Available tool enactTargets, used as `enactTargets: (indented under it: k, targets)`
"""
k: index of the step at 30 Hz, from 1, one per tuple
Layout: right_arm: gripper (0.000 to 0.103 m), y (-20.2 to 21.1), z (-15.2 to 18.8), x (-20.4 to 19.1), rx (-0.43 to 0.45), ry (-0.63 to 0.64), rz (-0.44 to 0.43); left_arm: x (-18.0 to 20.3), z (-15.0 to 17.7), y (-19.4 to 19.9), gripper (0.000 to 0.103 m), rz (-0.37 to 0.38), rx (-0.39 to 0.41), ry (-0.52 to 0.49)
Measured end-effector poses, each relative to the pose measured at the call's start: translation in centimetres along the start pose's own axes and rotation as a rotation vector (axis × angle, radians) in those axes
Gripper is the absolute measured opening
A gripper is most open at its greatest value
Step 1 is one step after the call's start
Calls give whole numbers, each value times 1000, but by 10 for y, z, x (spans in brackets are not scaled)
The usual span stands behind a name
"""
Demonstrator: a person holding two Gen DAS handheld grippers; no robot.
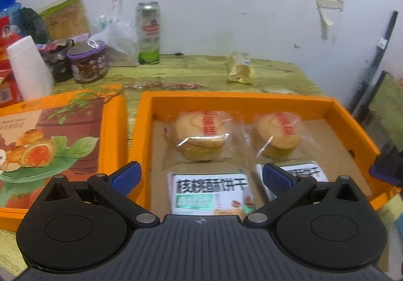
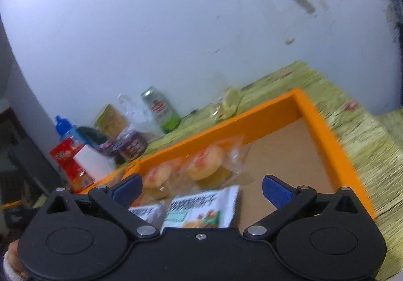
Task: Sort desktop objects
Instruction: 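Lift the right gripper from the tray and swing toward the table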
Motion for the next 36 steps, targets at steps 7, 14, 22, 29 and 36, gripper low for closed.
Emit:
enactTargets:
  k: [7,14,22,29,36]
  targets:
    - [103,-8,14,-8,4,45,32,-7,1,-3,103,-50,4,-21]
    - [103,-11,14,-9,10,54,33,-14,2,-7,103,-86,3,-30]
    - [103,-13,16,-10,24,83,52,-18,3,-11,103,-87,-3,-27]
    - [103,-15,2,-16,-1,56,41,-13,-18,12,103,49,76,-79]
    - [103,-2,-52,-44,-5,142,-5,-27,-82,45,103,136,170,-75]
Point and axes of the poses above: each gripper's, at about its wrist camera, not at the fingertips, and y roughly against the way its jaws point, x to its right, z to its underside, the point moved 10 cm from there along -y, roughly the way its jaws point
